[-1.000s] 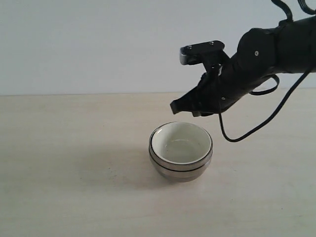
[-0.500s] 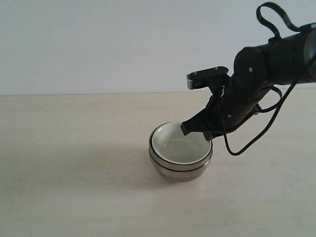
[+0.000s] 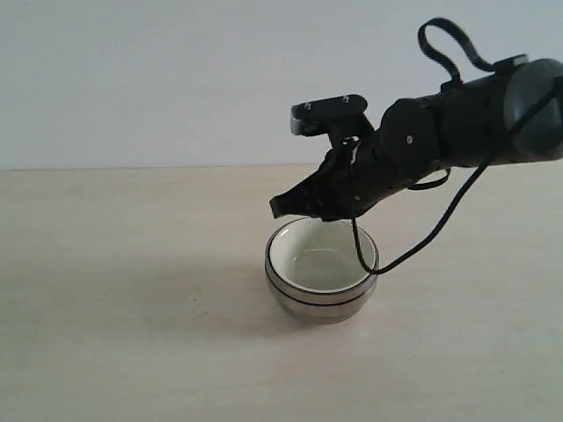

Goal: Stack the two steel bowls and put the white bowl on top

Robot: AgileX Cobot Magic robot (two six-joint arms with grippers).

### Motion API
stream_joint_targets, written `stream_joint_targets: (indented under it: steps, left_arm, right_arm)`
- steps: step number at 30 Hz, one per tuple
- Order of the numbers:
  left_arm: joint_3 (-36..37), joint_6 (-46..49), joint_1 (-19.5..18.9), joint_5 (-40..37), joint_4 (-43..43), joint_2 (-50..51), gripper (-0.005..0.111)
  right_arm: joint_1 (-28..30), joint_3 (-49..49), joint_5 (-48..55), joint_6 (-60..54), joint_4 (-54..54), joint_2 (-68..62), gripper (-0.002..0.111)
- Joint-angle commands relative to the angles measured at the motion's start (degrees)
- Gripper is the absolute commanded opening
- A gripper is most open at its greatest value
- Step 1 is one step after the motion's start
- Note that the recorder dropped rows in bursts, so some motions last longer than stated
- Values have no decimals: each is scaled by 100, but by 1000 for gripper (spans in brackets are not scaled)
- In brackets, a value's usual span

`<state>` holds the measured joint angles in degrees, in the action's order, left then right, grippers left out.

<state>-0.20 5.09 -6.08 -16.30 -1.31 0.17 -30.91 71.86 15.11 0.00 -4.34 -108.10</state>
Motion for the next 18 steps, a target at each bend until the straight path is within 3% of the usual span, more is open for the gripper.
stream_joint_targets:
  steps: [1,18]
  left_arm:
    - [20,-65,-3,37,-15,-17,4]
    - [20,-65,-3,37,-15,-17,4]
  right_arm:
    - [-17,10,-182,-43,-3,-229,0]
    - [-17,-62,-334,-302,218,291,0]
